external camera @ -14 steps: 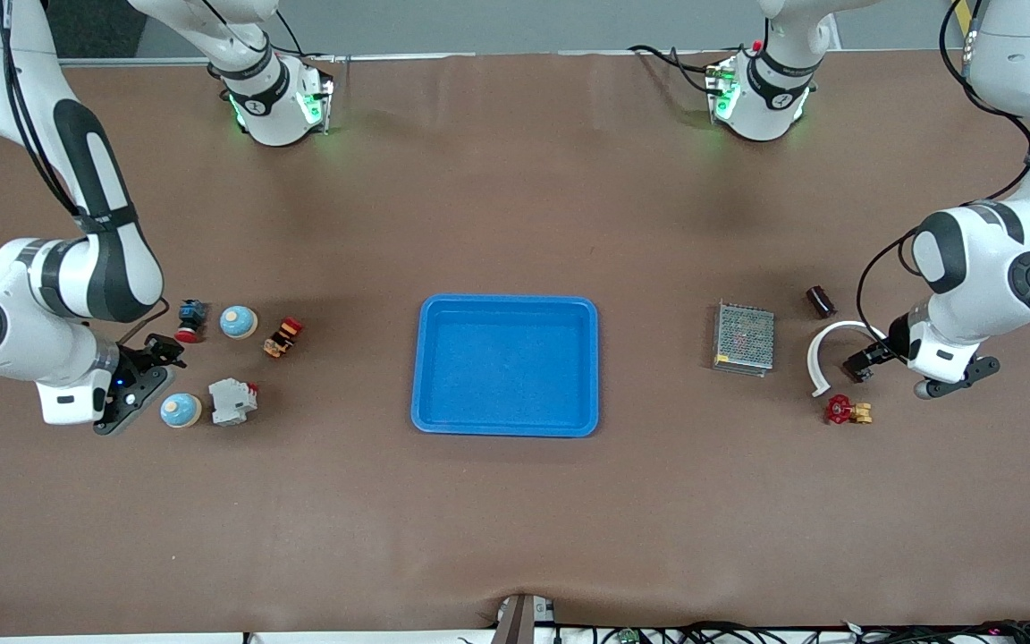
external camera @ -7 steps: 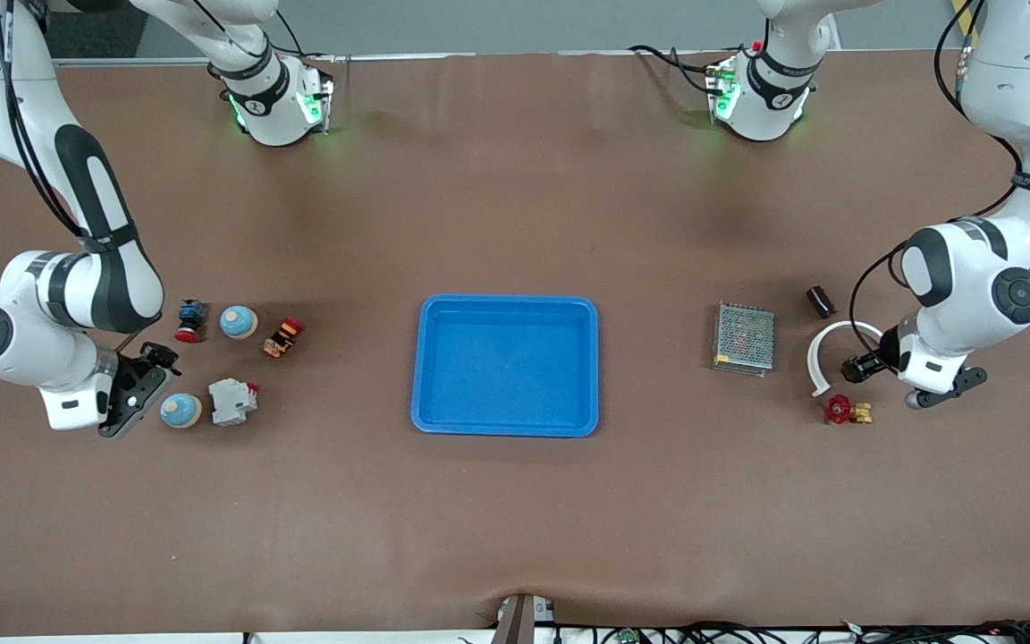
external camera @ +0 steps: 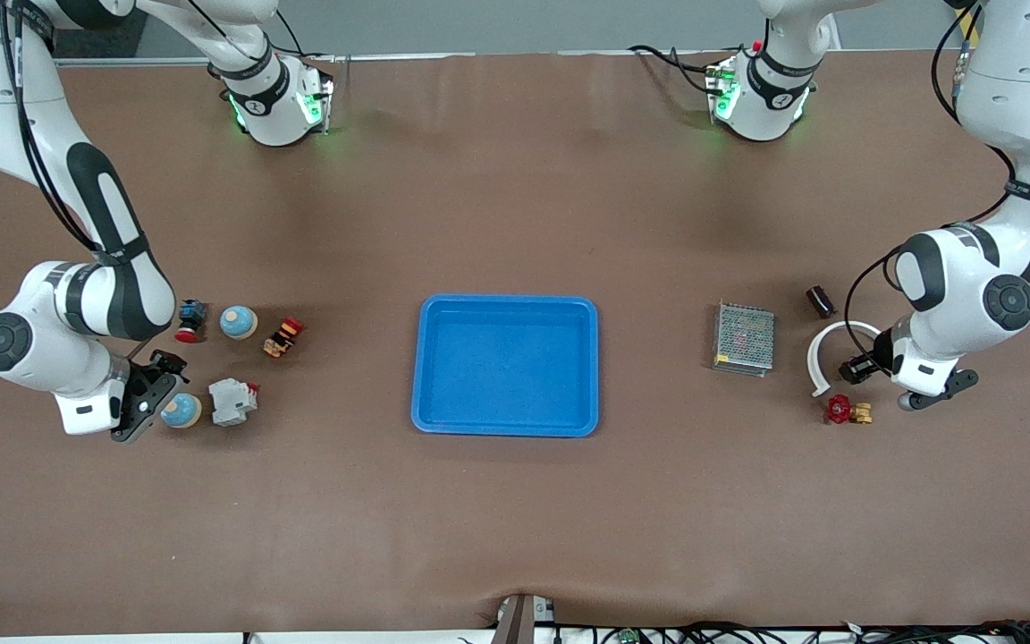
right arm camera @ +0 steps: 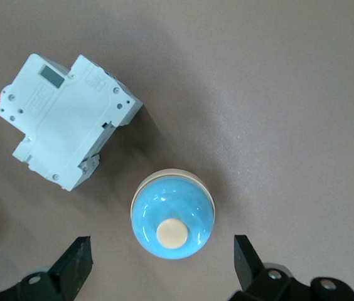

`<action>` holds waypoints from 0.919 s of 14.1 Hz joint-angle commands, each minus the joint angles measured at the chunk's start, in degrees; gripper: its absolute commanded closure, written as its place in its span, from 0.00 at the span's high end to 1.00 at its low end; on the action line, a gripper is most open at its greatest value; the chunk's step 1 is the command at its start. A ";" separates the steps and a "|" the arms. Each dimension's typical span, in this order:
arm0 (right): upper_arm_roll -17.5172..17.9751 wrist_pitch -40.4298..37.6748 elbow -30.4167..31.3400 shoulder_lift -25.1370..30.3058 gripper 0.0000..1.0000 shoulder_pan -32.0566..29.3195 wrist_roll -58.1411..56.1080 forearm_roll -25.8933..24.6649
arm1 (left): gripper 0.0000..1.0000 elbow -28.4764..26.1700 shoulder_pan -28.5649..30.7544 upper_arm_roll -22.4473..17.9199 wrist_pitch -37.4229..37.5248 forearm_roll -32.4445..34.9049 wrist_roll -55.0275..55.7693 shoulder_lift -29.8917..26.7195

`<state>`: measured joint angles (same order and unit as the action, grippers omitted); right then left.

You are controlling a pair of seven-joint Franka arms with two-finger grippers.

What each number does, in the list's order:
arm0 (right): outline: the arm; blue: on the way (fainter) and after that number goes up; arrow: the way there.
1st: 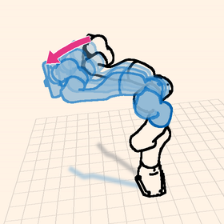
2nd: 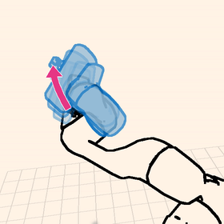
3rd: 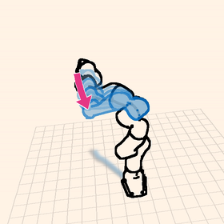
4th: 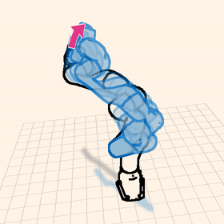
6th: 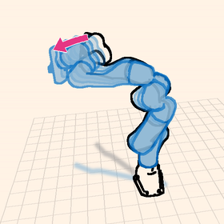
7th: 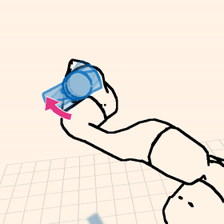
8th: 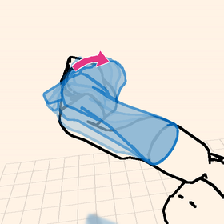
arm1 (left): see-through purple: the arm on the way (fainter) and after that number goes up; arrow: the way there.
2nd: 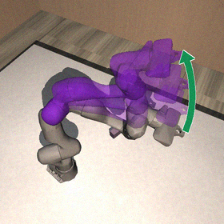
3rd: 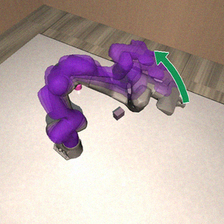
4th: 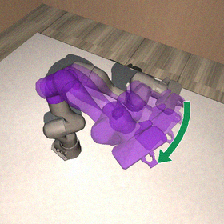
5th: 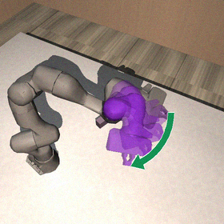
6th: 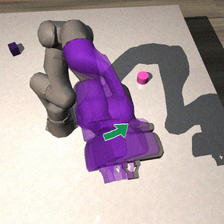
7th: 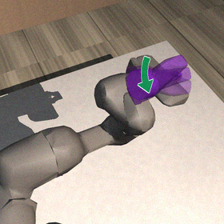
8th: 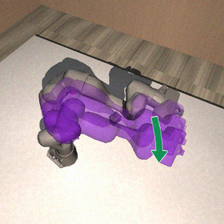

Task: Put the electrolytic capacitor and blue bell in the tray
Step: 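Grasp the blue bell with the right gripper while the left gripper grasps the capacitor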

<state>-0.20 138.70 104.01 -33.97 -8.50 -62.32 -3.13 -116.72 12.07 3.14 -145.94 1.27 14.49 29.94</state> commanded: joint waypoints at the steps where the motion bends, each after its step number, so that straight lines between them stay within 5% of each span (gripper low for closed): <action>1: 0.64 2.26 -1.27 -2.15 1.00 -0.90 0.27 -0.30 | 0.00 0.26 0.94 0.29 0.31 1.28 0.19 -0.14; 6: 0.64 3.94 -1.27 -2.94 1.00 -0.72 0.27 -0.30 | 0.00 1.49 0.42 0.99 5.49 1.28 -1.66 -7.34; 13: 0.73 5.52 -1.27 -3.91 1.00 -0.55 0.35 -0.30 | 0.00 6.14 0.33 8.80 10.05 1.19 2.02 -8.59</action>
<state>-0.09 143.57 103.89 -36.81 -8.51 -62.30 -3.13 -112.43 12.09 9.41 -138.98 1.27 14.36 21.73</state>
